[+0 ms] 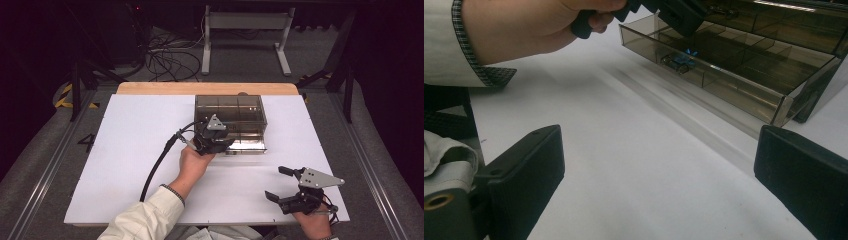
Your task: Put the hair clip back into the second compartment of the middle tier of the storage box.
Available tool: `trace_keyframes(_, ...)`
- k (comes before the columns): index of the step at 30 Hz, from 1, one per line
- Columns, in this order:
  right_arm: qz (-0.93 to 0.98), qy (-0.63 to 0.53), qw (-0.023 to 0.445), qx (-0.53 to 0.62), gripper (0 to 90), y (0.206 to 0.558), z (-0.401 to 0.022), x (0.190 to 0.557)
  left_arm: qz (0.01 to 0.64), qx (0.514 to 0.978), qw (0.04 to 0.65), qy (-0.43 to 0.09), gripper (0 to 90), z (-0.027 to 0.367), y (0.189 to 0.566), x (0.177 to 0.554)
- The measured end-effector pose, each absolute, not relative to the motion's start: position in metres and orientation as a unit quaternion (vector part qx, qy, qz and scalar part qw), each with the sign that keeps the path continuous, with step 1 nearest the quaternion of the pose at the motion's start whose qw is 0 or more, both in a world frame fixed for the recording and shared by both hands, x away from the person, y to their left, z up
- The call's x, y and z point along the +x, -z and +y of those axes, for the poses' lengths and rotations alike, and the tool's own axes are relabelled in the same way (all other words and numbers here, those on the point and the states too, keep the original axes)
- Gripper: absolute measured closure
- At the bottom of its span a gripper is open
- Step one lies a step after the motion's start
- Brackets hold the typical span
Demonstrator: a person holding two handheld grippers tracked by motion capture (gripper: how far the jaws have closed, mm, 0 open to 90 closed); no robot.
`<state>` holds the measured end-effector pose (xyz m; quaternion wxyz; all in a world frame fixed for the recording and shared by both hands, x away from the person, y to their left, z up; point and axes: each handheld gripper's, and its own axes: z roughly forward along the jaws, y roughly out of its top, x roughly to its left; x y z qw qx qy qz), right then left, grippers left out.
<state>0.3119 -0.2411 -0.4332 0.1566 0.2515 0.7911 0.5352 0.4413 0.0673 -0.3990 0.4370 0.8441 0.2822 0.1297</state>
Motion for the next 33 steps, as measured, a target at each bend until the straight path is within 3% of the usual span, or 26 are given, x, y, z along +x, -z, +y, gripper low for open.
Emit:
trace_keyframes(3, 0.791, -0.536, 0.157, 0.251, 6.8, 0.433, -0.241, 0.312, 0.275, 0.840, 0.447, -0.136, 54.3, 0.068, 0.393, 0.436)
trace_keyframes(10, 0.792, -0.534, 0.157, 0.251, 6.9, 0.433, -0.240, 0.311, 0.268, 0.831, 0.464, -0.149, 34.3, 0.072, 0.380, 0.426)
trace_keyframes(26, 0.792, -0.534, 0.157, 0.252, 6.8, 0.433, -0.240, 0.311, 0.254, 0.827, 0.472, -0.168, 20.9, 0.075, 0.368, 0.413)
trace_keyframes(33, 0.792, -0.534, 0.158, 0.252, 6.8, 0.433, -0.240, 0.311, 0.248, 0.830, 0.466, -0.178, 9.8, 0.086, 0.359, 0.403)
